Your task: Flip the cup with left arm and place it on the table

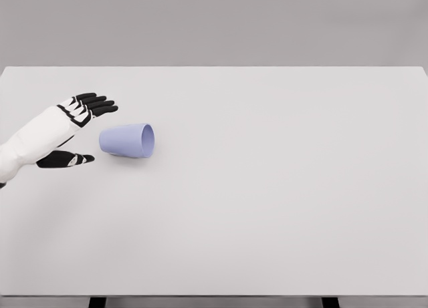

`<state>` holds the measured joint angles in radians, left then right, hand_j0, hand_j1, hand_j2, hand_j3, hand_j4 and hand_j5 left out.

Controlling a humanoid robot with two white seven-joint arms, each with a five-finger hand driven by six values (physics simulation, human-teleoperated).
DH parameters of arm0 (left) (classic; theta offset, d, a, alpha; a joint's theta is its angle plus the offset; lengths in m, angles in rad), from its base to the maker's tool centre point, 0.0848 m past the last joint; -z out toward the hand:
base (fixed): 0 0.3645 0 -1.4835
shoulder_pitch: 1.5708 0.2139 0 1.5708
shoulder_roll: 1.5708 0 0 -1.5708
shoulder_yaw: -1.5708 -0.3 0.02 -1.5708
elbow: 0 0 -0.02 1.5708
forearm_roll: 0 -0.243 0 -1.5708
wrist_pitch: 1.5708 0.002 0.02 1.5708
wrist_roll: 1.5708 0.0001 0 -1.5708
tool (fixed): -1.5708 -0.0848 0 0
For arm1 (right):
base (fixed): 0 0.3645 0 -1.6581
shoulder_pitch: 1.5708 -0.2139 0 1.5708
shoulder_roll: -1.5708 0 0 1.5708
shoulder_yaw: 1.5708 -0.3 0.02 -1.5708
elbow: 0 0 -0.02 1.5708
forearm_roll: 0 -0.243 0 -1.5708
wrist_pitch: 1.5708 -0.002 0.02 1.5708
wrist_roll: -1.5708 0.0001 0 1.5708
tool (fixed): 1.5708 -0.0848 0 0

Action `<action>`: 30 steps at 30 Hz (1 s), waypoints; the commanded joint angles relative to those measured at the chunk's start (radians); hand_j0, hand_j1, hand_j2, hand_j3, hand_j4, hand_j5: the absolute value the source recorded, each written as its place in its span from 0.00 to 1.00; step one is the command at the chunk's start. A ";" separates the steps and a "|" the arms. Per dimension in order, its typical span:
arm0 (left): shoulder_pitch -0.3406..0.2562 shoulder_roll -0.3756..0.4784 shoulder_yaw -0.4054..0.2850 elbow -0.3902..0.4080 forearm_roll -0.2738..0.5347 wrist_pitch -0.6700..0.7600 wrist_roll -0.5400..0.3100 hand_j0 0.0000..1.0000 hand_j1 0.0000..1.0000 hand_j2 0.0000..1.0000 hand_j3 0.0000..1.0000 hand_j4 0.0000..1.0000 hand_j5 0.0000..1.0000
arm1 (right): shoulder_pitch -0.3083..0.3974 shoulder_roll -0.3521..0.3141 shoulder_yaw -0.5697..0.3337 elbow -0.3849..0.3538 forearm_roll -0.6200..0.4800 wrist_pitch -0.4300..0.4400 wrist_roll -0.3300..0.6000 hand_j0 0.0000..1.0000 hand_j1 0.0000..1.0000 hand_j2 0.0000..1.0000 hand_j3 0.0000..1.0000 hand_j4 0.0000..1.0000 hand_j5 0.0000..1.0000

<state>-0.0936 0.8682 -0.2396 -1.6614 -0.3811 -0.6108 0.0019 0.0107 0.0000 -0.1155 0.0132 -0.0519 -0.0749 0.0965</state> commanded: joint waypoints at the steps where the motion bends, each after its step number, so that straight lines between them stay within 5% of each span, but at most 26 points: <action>1: 0.000 0.002 0.000 0.000 0.007 0.000 0.001 1.00 1.00 1.00 1.00 1.00 1.00 | 0.000 0.000 0.007 -0.001 0.003 0.000 0.000 1.00 1.00 1.00 1.00 1.00 1.00; 16: -0.012 0.009 0.031 0.008 0.010 0.000 -0.006 1.00 1.00 1.00 1.00 1.00 1.00 | 0.002 0.000 -0.001 0.002 0.003 0.003 -0.001 1.00 1.00 1.00 1.00 1.00 1.00; 18: -0.026 0.017 0.048 0.012 0.042 0.000 -0.141 1.00 1.00 1.00 1.00 1.00 1.00 | 0.002 0.000 -0.001 0.002 0.003 0.003 -0.001 1.00 1.00 1.00 1.00 1.00 1.00; 20: -0.038 0.026 0.128 0.006 0.267 0.000 -0.601 1.00 1.00 1.00 1.00 1.00 1.00 | 0.002 0.000 -0.001 0.002 0.003 0.003 -0.001 1.00 1.00 1.00 1.00 1.00 1.00; 22: -0.120 0.015 0.143 -0.020 0.459 0.000 -0.613 1.00 1.00 1.00 1.00 1.00 1.00 | 0.002 0.000 -0.001 0.002 0.003 0.003 -0.001 1.00 1.00 1.00 1.00 1.00 1.00; 25: -0.245 -0.008 0.134 -0.055 0.455 0.472 -0.613 1.00 1.00 1.00 1.00 1.00 1.00 | 0.002 0.000 -0.001 0.002 0.003 0.003 -0.001 1.00 1.00 1.00 1.00 1.00 1.00; 28: -0.247 -0.018 0.088 -0.058 0.334 0.592 -0.613 1.00 1.00 1.00 1.00 1.00 1.00 | 0.002 0.000 -0.001 0.002 0.001 0.003 -0.001 1.00 1.00 1.00 1.00 1.00 1.00; 30: -0.271 -0.015 0.008 -0.060 0.324 0.648 -0.613 1.00 1.00 1.00 1.00 1.00 1.00 | 0.002 0.000 -0.001 0.002 0.001 0.003 -0.001 1.00 1.00 1.00 1.00 1.00 1.00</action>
<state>-0.3773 0.8566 -0.1803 -1.7153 -0.0369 -0.0579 -0.6000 0.0123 0.0000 -0.1165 0.0154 -0.0496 -0.0727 0.0949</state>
